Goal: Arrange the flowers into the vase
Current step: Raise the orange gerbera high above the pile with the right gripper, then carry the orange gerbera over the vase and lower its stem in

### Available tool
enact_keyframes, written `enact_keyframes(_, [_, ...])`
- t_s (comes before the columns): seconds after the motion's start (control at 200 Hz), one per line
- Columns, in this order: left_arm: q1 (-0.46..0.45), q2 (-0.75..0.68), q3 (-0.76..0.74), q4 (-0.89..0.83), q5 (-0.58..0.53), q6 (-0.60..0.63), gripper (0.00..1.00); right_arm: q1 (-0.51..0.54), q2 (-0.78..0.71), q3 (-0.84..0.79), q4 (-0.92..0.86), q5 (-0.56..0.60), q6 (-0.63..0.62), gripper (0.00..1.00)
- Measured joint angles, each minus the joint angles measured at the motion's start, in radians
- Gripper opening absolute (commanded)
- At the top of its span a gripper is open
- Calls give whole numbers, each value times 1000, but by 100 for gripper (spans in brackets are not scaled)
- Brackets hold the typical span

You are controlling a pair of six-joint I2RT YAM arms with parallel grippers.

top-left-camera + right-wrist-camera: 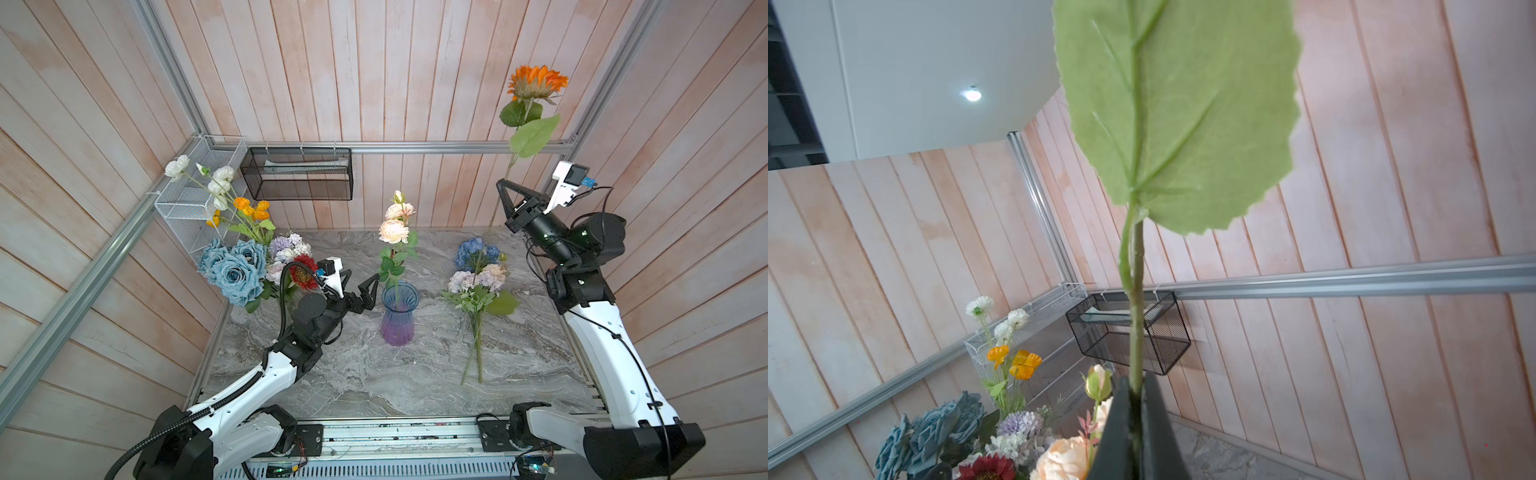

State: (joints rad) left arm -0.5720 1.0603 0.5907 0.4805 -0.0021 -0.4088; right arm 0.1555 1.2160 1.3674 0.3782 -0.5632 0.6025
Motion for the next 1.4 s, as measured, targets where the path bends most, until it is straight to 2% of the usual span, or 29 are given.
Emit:
enact_keyframes(0.24, [18,0,0,-22,23,-19,100,167,98,89,151,-17,-1,0])
enact_keyframes(0.515, [24,-33,-8,-37,25,-29,100,338,179,75,257,-49,-23,0])
enact_keyframes(0.915, [31,-44,-15,-48,25,-30,100,525,177,-261,359,11,-200,0])
enact_keyframes(1.265, [31,-41,-15,-70,45,-26,100,561,164,-432,354,118,-317,0])
enact_keyframes(1.4, [31,-57,-16,-82,59,-20,100,579,163,-483,298,175,-359,0])
